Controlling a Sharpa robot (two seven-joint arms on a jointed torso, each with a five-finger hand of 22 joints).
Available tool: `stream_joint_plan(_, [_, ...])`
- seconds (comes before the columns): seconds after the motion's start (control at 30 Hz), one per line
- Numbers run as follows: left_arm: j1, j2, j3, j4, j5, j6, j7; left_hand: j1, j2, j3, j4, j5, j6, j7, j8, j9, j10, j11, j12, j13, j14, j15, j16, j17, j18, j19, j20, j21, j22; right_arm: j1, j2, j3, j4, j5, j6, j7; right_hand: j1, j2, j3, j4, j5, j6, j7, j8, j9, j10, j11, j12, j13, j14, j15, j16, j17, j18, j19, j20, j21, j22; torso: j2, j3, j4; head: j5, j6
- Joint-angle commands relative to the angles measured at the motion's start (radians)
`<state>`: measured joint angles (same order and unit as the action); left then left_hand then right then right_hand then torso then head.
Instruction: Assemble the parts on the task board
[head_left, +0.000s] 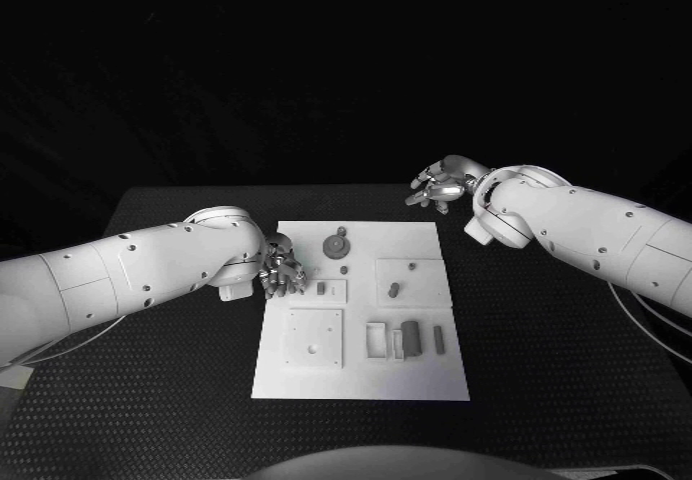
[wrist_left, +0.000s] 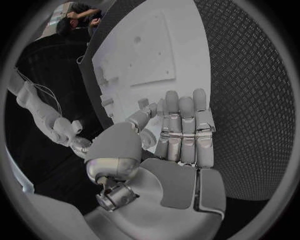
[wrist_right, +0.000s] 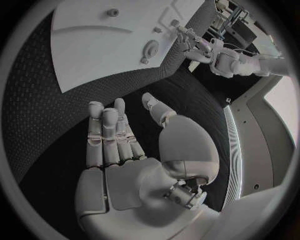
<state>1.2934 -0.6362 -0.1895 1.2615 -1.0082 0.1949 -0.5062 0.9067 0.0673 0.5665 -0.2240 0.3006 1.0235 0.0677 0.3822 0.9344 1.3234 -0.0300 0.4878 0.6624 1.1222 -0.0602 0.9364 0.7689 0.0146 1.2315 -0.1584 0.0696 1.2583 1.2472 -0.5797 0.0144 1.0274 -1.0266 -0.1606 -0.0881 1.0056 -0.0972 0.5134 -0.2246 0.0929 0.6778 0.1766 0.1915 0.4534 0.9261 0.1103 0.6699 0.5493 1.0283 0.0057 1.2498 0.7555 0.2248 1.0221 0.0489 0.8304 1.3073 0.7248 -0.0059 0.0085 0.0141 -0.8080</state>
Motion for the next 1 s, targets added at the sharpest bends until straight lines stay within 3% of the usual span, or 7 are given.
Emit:
stream_joint_plan(0.03, [-0.001,0.001,0.000,0.001,-0.006,0.023,-0.005,0.012,0.009,0.028,-0.022,0.005,0.001,0.000,-0.003,0.002,-0.001,-0.006,0.004,0.000,0.001,-0.005,0.004,-0.001,-0.015,0.004,-0.004,-0.001,0.002,0.000,0.000,0.000,0.001,-0.007,0.011,0.004,-0.002,0.005,0.001,0.005,0.002,-0.002,0.048,0.007,-0.002,-0.009,0.002,0.006,-0.002,-0.003,-0.004,0.004,-0.001,0.037,-0.001,-0.009,-0.004,0.018,0.000,0.0002,0.0006,0.000,-0.001])
stream_joint_plan(0.87, [-0.005,0.006,-0.001,0.001,-0.011,-0.032,-0.001,0.011,0.008,0.028,-0.021,0.005,0.002,0.000,-0.007,0.003,0.000,-0.006,0.005,-0.001,0.001,-0.005,0.004,-0.002,-0.014,0.004,-0.004,-0.001,0.002,0.000,-0.003,0.000,0.005,-0.007,0.011,0.002,-0.002,0.005,0.001,0.005,0.002,-0.002,0.048,0.007,-0.002,-0.009,0.002,0.007,-0.002,-0.003,-0.004,0.005,-0.001,0.037,-0.001,-0.009,-0.004,0.018,0.000,0.0015,-0.0013,-0.003,-0.003])
stream_joint_plan(1.0, [-0.006,0.007,-0.001,0.000,-0.011,-0.026,-0.003,0.011,0.008,0.028,-0.021,0.005,0.002,0.000,-0.007,0.003,0.000,-0.006,0.006,-0.001,0.001,-0.005,0.005,-0.002,-0.014,0.004,-0.004,-0.001,0.002,0.000,-0.003,0.000,0.005,-0.007,0.013,0.002,-0.002,0.005,0.001,0.005,0.002,-0.002,0.048,0.007,-0.002,-0.009,0.002,0.007,-0.002,-0.003,-0.004,0.005,-0.001,0.037,-0.001,-0.009,-0.004,0.018,0.000,0.0009,-0.0006,-0.011,-0.004])
